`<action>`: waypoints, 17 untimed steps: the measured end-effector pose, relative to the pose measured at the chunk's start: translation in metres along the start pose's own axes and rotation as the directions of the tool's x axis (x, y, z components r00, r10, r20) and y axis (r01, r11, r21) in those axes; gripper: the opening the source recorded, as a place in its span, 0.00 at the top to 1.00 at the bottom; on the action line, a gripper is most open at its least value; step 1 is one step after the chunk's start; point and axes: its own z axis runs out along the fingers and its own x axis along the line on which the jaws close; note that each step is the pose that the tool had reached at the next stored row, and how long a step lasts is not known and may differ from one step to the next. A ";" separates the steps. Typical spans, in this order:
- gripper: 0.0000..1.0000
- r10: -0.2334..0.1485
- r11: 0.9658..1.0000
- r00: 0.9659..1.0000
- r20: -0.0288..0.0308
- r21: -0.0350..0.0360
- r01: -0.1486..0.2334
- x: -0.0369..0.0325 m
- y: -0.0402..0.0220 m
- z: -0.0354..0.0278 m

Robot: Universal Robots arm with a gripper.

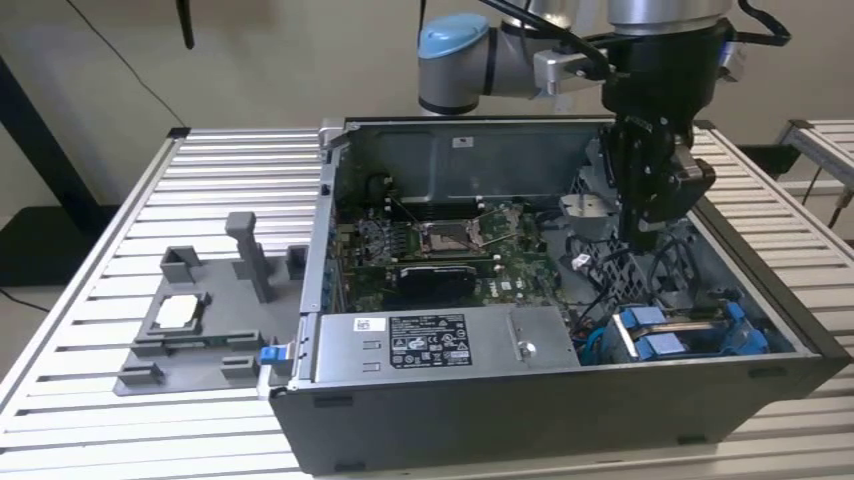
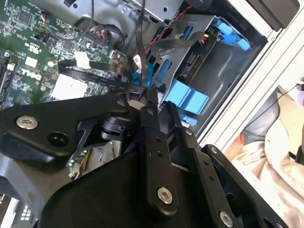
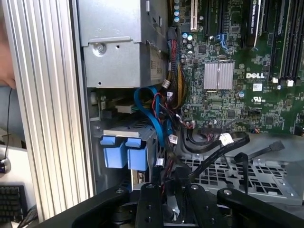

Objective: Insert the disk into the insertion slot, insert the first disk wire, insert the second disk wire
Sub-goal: 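Insert the second disk wire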

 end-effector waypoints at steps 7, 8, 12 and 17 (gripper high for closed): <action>0.84 -0.001 1.000 1.000 -0.007 0.002 0.001 -0.0016 0.0004 0.0006; 0.84 -0.001 1.000 1.000 -0.007 0.002 0.001 -0.0016 0.0004 0.0007; 0.84 -0.001 1.000 1.000 -0.007 0.002 0.001 -0.0016 0.0004 0.0007; 0.84 -0.001 1.000 1.000 -0.007 0.002 0.001 -0.0016 0.0004 0.0007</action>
